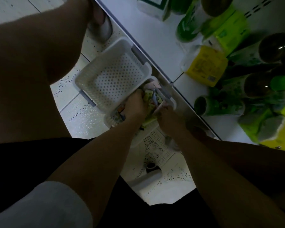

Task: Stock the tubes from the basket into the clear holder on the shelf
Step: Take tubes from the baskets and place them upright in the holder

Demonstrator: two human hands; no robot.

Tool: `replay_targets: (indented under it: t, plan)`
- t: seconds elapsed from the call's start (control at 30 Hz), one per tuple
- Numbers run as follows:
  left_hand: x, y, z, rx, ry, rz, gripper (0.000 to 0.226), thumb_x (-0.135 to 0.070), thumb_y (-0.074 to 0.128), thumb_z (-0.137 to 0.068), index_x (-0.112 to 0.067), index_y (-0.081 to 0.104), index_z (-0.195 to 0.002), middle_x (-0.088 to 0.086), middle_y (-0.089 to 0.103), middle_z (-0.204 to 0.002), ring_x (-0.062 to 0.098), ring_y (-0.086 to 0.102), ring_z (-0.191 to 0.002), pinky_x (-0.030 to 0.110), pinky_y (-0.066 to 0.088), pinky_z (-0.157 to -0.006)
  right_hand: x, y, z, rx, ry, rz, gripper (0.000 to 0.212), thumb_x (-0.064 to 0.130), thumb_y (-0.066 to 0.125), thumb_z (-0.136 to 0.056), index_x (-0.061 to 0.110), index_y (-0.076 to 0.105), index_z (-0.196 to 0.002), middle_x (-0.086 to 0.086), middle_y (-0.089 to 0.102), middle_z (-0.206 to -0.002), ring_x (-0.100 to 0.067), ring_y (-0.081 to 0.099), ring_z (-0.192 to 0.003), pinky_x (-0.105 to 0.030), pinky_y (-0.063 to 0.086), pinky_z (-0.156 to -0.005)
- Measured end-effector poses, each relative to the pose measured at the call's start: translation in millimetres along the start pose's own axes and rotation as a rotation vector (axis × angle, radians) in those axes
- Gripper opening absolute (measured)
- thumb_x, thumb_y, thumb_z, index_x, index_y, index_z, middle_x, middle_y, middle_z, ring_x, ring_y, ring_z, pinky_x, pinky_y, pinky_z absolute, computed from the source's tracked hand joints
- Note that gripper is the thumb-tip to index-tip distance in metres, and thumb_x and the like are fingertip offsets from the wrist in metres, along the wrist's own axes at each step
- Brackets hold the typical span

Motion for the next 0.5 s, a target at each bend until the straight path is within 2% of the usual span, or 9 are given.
replay_targets:
  t: [0.1,0.2,0.27,0.4,0.5]
  plan:
    - [-2.0,-3.6,5.7,-0.035,0.004,0.103,0.013,-0.019,0.052,-0.094,-0.013,0.055,-0.106,0.009,0.065,-0.102,0.024,0.062,-0.095,0.041,0.053,-0.084,8.4,4.4,4.3,0.071,-0.093,-0.086,0.032,0.022,0.043,-0.102,0.006,0.055,-0.126,-0.010,0.053,-0.128,-0.028,0.054,-0.114,-0.045,0.050,-0.092]
    - [-3.8,-7.1,10.0,-0.012,0.026,0.202,0.007,-0.018,0.052,-0.095,-0.017,0.048,-0.101,0.008,0.065,-0.100,0.024,0.063,-0.092,0.039,0.052,-0.077,17.1,9.6,11.3,0.138,-0.151,-0.189,0.021,0.024,0.052,-0.097,0.010,0.060,-0.111,-0.009,0.062,-0.109,-0.025,0.060,-0.093,-0.038,0.052,-0.082]
    - [-4.1,-10.5,11.4,0.003,0.060,0.242,0.009,-0.019,0.055,-0.094,-0.018,0.046,-0.098,0.006,0.064,-0.096,0.022,0.061,-0.088,0.032,0.046,-0.071,22.6,10.0,15.4,0.136,-0.152,-0.233,0.018,0.022,0.057,-0.094,0.007,0.061,-0.105,-0.011,0.064,-0.099,-0.025,0.058,-0.084,-0.031,0.046,-0.071]
    - [-1.0,-22.3,12.5,0.019,0.079,0.276,0.015,-0.021,0.060,-0.092,-0.015,0.052,-0.103,-0.003,0.058,-0.091,0.015,0.057,-0.085,0.028,0.045,-0.073,27.1,11.6,23.9,0.183,-0.130,-0.299,0.023,0.016,0.063,-0.090,-0.002,0.061,-0.103,-0.017,0.061,-0.097,-0.023,0.053,-0.084,-0.025,0.036,-0.068]
    - [-1.9,-34.7,13.2,0.014,0.066,0.310,0.018,-0.020,0.062,-0.091,-0.015,0.054,-0.106,-0.001,0.060,-0.096,0.014,0.056,-0.088,0.027,0.045,-0.073,24.8,5.3,28.9,0.170,-0.059,-0.365,0.024,0.016,0.060,-0.092,-0.003,0.062,-0.107,-0.021,0.062,-0.104,-0.029,0.058,-0.090,-0.025,0.040,-0.066]
Point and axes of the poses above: each hand's wrist, its own z-axis away from the middle knuckle, its own y-axis out of the palm, x = y × z, the point moved 3 cm from there along -z, towards the middle knuckle
